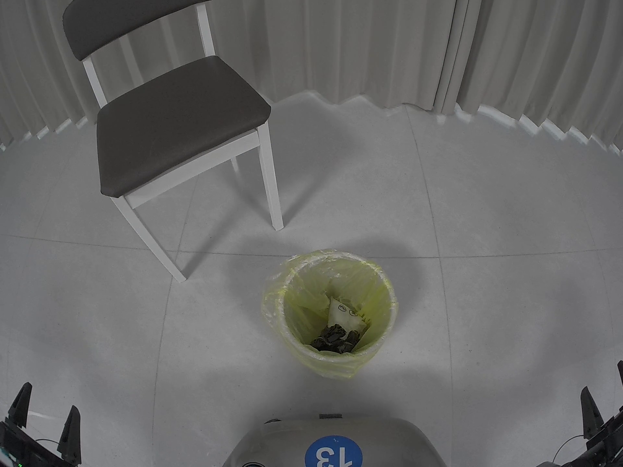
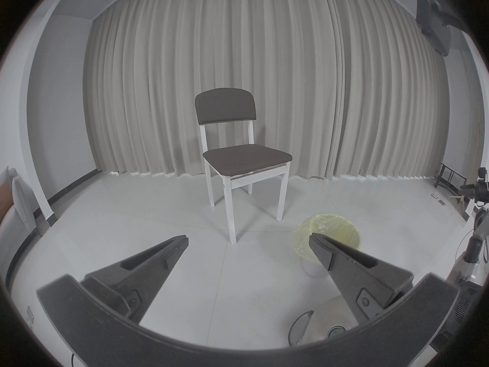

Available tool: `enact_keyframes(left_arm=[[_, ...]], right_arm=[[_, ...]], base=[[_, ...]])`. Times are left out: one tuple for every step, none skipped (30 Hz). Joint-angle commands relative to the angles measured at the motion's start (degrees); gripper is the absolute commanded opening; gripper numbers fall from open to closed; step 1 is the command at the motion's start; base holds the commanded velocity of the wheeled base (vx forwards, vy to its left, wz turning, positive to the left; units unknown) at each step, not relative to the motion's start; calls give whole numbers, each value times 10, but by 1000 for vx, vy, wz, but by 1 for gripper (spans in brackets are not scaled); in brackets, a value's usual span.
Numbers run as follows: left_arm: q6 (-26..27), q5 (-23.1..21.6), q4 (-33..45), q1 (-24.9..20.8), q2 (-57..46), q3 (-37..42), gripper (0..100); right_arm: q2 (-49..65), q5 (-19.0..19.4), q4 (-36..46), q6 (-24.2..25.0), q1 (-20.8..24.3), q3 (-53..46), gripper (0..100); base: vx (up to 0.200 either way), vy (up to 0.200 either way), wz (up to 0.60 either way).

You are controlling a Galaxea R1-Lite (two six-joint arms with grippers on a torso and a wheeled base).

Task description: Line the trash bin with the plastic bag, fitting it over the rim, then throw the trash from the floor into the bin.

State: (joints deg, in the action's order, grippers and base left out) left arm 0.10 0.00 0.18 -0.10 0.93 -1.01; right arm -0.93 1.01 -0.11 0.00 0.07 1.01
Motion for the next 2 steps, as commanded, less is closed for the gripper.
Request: enact_keyframes(left_arm=[[0,0,0,-1,-9,10,100],[0,0,0,0,-9,10,100]], right_arm=[[6,0,-1,0,0,-10,100],[6,0,-1,0,0,-10,100]], base=[[0,0,0],[0,0,0]])
